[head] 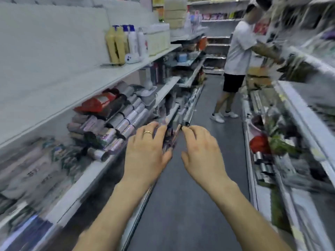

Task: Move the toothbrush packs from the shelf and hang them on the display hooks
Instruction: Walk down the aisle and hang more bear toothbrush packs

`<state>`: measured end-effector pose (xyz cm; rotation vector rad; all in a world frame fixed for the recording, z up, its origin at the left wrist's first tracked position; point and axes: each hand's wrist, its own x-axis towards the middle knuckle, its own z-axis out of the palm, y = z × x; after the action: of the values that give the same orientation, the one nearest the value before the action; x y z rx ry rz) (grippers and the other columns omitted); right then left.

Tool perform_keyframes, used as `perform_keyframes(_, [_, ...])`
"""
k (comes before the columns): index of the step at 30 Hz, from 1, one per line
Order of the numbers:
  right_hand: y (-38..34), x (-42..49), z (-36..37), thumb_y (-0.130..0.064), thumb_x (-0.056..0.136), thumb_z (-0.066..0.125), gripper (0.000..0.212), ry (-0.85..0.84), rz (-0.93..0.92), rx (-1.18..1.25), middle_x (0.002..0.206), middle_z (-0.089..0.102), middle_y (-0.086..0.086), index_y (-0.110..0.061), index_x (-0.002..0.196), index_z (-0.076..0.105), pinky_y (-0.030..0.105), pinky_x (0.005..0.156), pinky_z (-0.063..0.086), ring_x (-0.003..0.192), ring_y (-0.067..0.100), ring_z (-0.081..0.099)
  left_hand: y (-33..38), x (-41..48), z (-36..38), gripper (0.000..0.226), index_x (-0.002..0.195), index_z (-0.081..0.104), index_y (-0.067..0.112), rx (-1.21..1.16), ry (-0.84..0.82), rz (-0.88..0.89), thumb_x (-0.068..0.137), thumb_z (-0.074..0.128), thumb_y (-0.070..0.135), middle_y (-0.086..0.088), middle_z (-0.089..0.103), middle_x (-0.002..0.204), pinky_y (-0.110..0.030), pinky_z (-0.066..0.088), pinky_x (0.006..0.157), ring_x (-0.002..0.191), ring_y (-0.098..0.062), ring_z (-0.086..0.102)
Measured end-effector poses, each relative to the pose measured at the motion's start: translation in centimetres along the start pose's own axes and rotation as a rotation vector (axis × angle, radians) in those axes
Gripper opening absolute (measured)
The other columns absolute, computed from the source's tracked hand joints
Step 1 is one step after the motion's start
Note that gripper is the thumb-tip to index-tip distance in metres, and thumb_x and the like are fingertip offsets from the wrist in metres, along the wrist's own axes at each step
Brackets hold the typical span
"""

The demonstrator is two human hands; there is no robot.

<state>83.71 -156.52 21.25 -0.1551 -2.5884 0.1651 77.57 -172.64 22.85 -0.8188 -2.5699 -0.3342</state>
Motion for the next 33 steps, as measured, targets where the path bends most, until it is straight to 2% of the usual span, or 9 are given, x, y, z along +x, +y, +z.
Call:
perform_keyframes(5, [10.2, 3.2, 4.2, -0.015, 0.074, 0.081, 0.074, -0.035, 0.185, -0.103, 0.132, 0.059, 0.013, -0.007, 0.142, 0.056, 0.047, 0.1, 0.054, 0.128, 0.034, 0.056, 5.1, 10.1, 9.0, 0.07, 0.142, 0.056, 0.018, -0.064, -0.057, 0.17, 0.081, 0.072, 0.049, -0.009, 0.057, 0.143, -0.048, 0.054, 0.084, 0.124, -0.035, 0.057])
perform_keyframes(10, [19.1, 7.6, 6.6, -0.021, 0.078, 0.083, 0.075, -0.043, 0.404, -0.197, 0.136, 0.057, 0.011, -0.011, 0.146, 0.053, 0.045, 0.1, 0.052, 0.127, 0.032, 0.056, 9.5, 20.2, 16.6, 0.072, 0.142, 0.056, 0.021, -0.19, -0.164, 0.315, 0.079, 0.077, 0.048, -0.009, 0.056, 0.145, -0.05, 0.055, 0.085, 0.126, -0.036, 0.057])
perform_keyframes(13, [23.3, 10.4, 6.9, -0.025, 0.083, 0.081, 0.074, 0.008, 0.533, -0.207, 0.14, 0.053, 0.008, -0.015, 0.148, 0.047, 0.045, 0.103, 0.052, 0.129, 0.031, 0.053, 12.5, 26.6, 20.0, 0.074, 0.14, 0.059, 0.02, -0.229, -0.183, 0.429, 0.074, 0.083, 0.047, -0.01, 0.059, 0.143, -0.049, 0.056, 0.084, 0.125, -0.037, 0.059])
perform_keyframes(17, [29.3, 11.8, 7.5, -0.024, 0.086, 0.078, 0.071, 0.047, 0.721, -0.228, 0.143, 0.051, 0.007, -0.015, 0.149, 0.046, 0.047, 0.105, 0.051, 0.134, 0.03, 0.049, 18.4, 33.2, 23.2, 0.073, 0.144, 0.055, 0.02, -0.303, -0.195, 0.546, 0.081, 0.078, 0.049, -0.01, 0.055, 0.148, -0.05, 0.054, 0.088, 0.129, -0.036, 0.055])
perform_keyframes(22, [37.3, 12.2, 8.6, -0.024, 0.086, 0.077, 0.063, 0.078, 0.895, -0.253, 0.134, 0.052, 0.003, -0.019, 0.142, 0.049, 0.041, 0.101, 0.05, 0.126, 0.027, 0.052, 25.2, 37.9, 28.0, 0.067, 0.143, 0.052, 0.024, -0.425, -0.209, 0.719, 0.084, 0.07, 0.049, -0.004, 0.053, 0.144, -0.049, 0.055, 0.088, 0.125, -0.034, 0.055])
perform_keyframes(28, [48.1, 13.2, 10.5, -0.023, 0.088, 0.076, 0.062, 0.14, 1.043, -0.24, 0.135, 0.053, 0.005, -0.016, 0.144, 0.05, 0.045, 0.099, 0.052, 0.125, 0.029, 0.053, 32.4, 44.3, 35.3, 0.065, 0.139, 0.056, 0.024, -0.456, -0.25, 0.787, 0.083, 0.077, 0.05, -0.003, 0.056, 0.141, -0.049, 0.057, 0.082, 0.123, -0.034, 0.058])
perform_keyframes(33, [56.1, 15.2, 11.5, -0.023, 0.093, 0.069, 0.06, 0.148, 1.113, -0.188, 0.137, 0.05, 0.005, -0.015, 0.149, 0.047, 0.044, 0.101, 0.049, 0.126, 0.028, 0.051, 37.9, 51.3, 39.7, 0.059, 0.139, 0.054, 0.025, -0.448, -0.234, 0.851, 0.087, 0.066, 0.05, -0.003, 0.055, 0.143, -0.049, 0.056, 0.082, 0.12, -0.035, 0.058])
